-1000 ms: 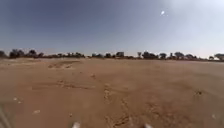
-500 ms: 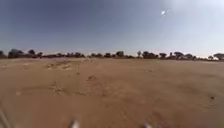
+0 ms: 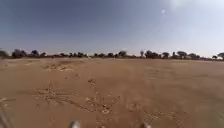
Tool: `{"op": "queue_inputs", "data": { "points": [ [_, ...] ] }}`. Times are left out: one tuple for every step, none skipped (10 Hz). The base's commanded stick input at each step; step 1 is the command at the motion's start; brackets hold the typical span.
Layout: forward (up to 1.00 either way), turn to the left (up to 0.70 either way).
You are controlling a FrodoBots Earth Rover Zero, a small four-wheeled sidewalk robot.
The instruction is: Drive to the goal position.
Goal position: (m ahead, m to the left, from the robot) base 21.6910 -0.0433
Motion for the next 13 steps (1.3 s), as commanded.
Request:
{"op": "queue_inputs", "data": {
  "points": [
    [0.7, 0.0],
    [0.7, 0.0],
    [0.5, 0.0],
    [0.5, 0.0],
    [0.5, 0.0],
    [0.5, 0.0],
    [0.5, -0.24],
    [0.5, -0.49],
    [0.5, -0.5],
    [0.5, -0.5],
    [0.5, 0.0],
    [0.5, 0.0],
    [0.5, 0.0]
  ]
}}
